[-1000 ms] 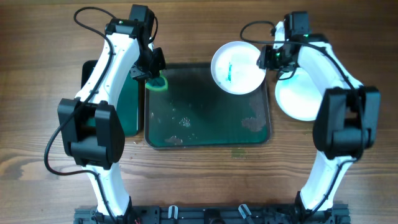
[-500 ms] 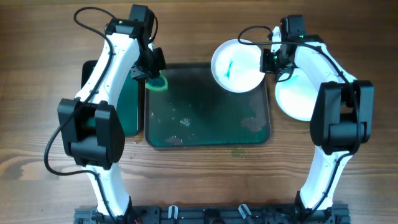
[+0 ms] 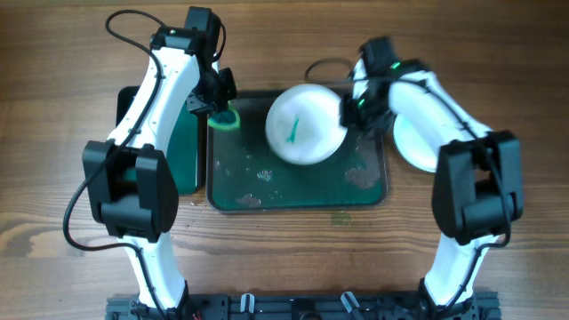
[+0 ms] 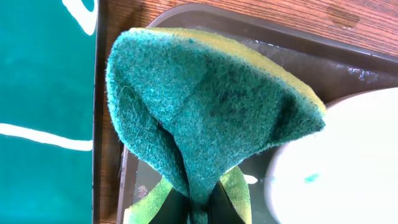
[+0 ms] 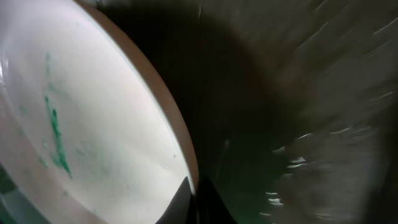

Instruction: Clean dirty plates on tray and stack at the side

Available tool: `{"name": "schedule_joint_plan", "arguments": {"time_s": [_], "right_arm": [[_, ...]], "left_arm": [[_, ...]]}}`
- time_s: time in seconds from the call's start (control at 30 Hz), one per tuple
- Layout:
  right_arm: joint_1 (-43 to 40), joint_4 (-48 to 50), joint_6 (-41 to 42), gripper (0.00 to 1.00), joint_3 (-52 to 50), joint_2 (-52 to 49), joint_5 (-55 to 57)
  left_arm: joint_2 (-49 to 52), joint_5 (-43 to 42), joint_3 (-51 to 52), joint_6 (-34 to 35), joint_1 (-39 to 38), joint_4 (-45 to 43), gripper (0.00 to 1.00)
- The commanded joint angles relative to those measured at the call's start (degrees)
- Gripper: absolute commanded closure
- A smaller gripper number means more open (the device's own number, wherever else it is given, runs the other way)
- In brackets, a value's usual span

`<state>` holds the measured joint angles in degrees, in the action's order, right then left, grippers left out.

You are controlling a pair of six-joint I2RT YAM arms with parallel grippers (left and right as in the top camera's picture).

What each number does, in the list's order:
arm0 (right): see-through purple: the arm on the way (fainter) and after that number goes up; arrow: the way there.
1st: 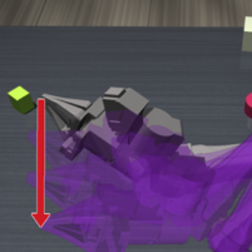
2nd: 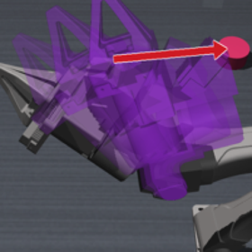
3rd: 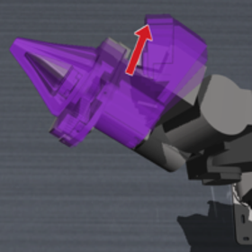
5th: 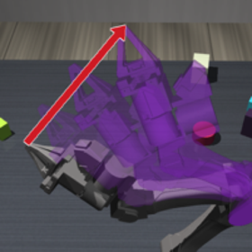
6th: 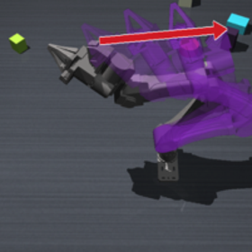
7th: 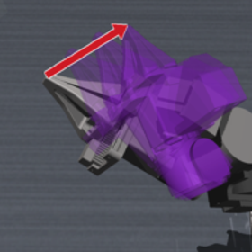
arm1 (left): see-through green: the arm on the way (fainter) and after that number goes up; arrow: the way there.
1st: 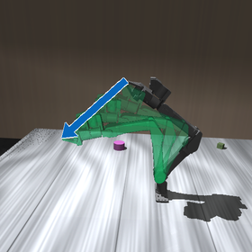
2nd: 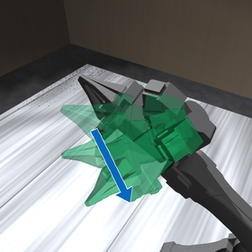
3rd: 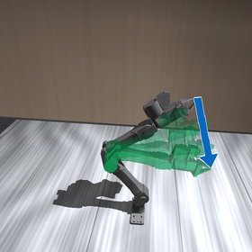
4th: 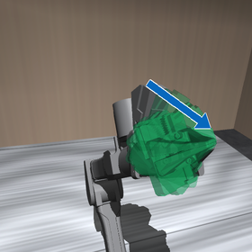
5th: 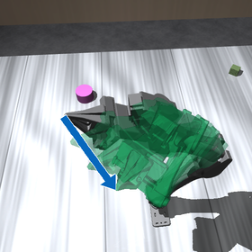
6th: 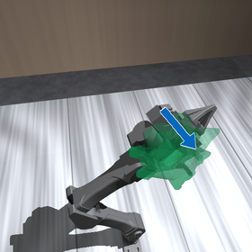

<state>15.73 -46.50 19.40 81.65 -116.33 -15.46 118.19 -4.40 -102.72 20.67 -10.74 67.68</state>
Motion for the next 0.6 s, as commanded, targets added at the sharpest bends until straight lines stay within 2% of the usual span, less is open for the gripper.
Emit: {"name": "schedule_joint_plan", "arguments": {"time_s": [0.0, 0.17, 0.3, 0.57], "right_arm": [[2.9, 5.5, 8.4, 0.96, -6.6, 0.5, -1.4], [4.4, 12.6, 11.1, 0.96, -11.2, 0.4, -1.3], [4.4, 13.7, 11.1, 0.96, -12.0, 0.4, -1.3], [4.4, 13.9, 10.6, 0.96, -12.0, 0.4, -1.3]], "left_arm": [[0.0, -0.7, -0.7, -0.7, -1.8, -0.2, 0.96], [0.0, -0.7, -0.7, -0.7, -5.0, -0.2, 0.96], [0.0, -1.7, 0.8, -0.7, -8.8, -2.0, 0.96], [0.0, -2.4, 12.9, -0.7, -14.5, -12.8, 0.96]]}}
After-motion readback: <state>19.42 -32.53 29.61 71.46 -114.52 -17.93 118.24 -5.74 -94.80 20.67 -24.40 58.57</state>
